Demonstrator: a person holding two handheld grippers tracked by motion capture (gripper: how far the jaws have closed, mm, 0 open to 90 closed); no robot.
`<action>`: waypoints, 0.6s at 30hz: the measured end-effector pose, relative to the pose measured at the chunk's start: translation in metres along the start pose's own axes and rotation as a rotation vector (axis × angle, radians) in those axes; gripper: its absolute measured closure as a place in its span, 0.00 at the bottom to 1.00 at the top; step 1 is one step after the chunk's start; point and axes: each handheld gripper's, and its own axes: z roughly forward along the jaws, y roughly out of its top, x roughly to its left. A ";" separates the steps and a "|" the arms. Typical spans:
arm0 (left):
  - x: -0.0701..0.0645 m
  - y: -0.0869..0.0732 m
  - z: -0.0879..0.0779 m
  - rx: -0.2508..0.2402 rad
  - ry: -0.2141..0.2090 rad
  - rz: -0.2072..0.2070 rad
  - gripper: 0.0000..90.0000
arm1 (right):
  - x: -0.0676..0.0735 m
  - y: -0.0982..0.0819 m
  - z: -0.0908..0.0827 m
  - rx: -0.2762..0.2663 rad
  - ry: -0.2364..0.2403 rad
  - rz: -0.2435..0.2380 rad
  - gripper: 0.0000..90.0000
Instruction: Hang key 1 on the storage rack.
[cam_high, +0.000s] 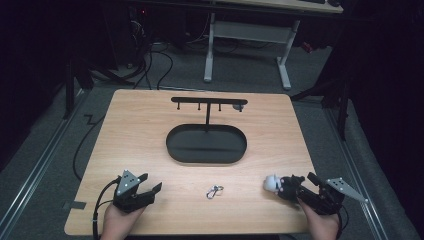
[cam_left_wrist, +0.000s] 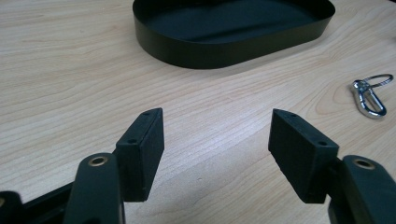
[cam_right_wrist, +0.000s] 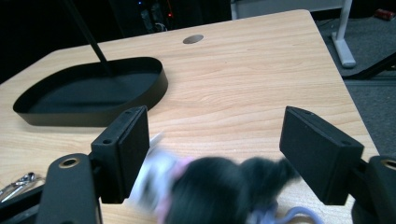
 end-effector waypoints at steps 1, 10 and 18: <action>-0.001 0.001 0.001 -0.003 -0.001 0.003 0.40 | 0.000 -0.001 -0.001 0.004 -0.001 -0.004 0.28; -0.009 0.011 0.013 -0.023 -0.020 0.036 0.40 | -0.006 -0.007 -0.015 0.018 -0.007 -0.015 0.33; -0.010 0.023 0.031 -0.033 -0.001 0.044 0.41 | -0.003 -0.023 -0.033 0.118 0.001 -0.074 0.91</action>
